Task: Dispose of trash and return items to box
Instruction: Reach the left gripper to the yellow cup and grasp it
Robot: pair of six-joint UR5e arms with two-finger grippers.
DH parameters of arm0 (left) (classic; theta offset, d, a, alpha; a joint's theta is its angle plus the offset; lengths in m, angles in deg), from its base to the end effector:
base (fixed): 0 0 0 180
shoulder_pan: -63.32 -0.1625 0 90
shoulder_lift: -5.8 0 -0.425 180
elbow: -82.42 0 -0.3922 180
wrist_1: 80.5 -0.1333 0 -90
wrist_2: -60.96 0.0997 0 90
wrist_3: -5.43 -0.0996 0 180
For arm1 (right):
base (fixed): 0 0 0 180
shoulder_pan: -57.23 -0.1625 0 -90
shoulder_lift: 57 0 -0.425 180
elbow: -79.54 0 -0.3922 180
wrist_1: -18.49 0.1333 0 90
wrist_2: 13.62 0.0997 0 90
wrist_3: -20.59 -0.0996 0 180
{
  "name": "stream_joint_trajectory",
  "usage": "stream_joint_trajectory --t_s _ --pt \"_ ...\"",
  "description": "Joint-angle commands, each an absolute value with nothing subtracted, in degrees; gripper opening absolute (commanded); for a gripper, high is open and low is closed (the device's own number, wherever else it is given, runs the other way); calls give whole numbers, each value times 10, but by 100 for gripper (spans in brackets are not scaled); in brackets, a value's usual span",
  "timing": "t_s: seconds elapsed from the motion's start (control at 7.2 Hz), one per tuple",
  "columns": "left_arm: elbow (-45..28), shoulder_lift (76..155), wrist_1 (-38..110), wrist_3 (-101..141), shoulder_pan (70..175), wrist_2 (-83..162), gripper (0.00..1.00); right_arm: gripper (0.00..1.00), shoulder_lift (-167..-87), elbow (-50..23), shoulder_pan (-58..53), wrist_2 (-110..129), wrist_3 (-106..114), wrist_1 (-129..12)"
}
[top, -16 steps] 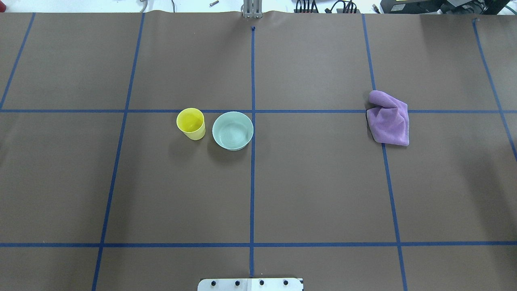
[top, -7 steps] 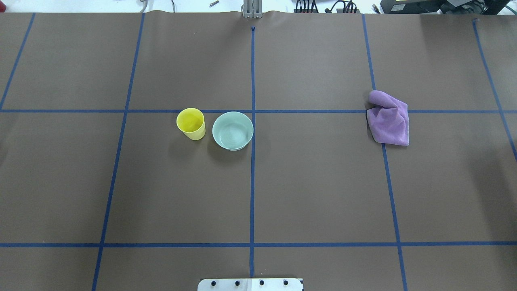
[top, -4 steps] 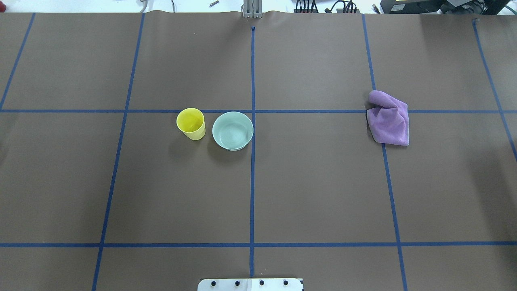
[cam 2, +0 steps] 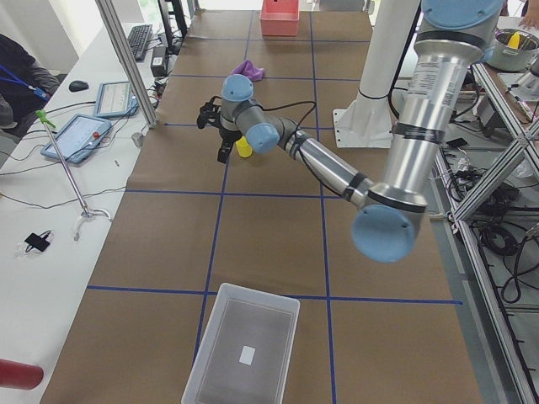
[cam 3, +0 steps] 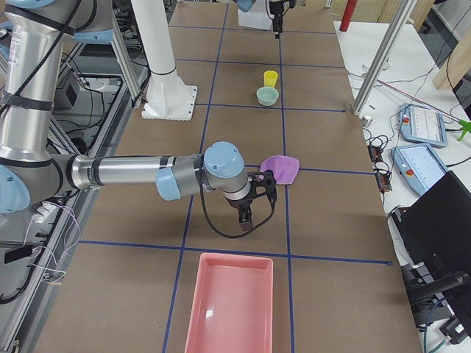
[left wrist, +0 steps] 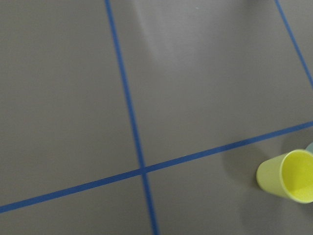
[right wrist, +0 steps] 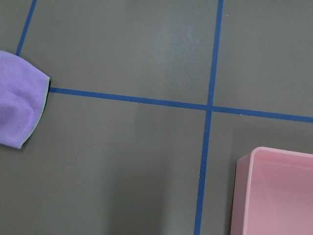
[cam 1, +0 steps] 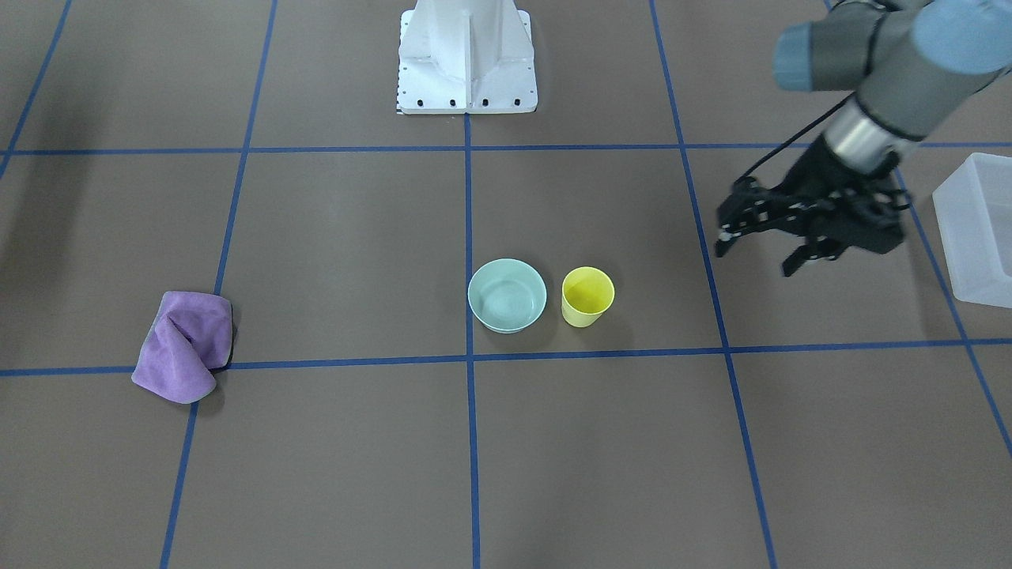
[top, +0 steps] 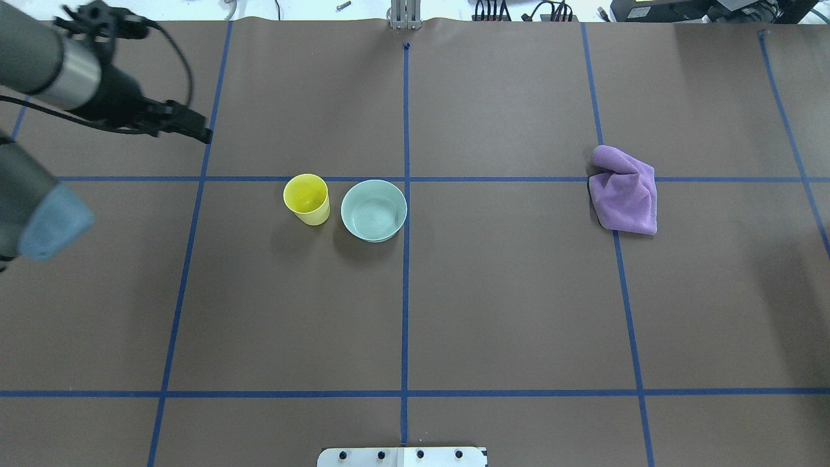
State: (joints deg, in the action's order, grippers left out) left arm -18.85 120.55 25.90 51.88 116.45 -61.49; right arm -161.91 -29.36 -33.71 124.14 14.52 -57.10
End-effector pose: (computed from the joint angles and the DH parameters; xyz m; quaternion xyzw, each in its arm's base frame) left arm 0.3096 -0.5460 0.2901 0.1502 0.4692 0.0510 0.8687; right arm 0.0661 -0.3966 0.5780 0.1282 -0.4058 -0.0094 0.9049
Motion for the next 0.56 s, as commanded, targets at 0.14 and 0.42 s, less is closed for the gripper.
stream_joint_trajectory --t_s 0.14,0.42 --pt "-76 1303 261 556 1083 -561 95 100 -1619 -291 -337 1231 138 -572" --pt "-78 1296 261 558 1047 -529 56 100 -1619 -291 -336 1231 138 -572"
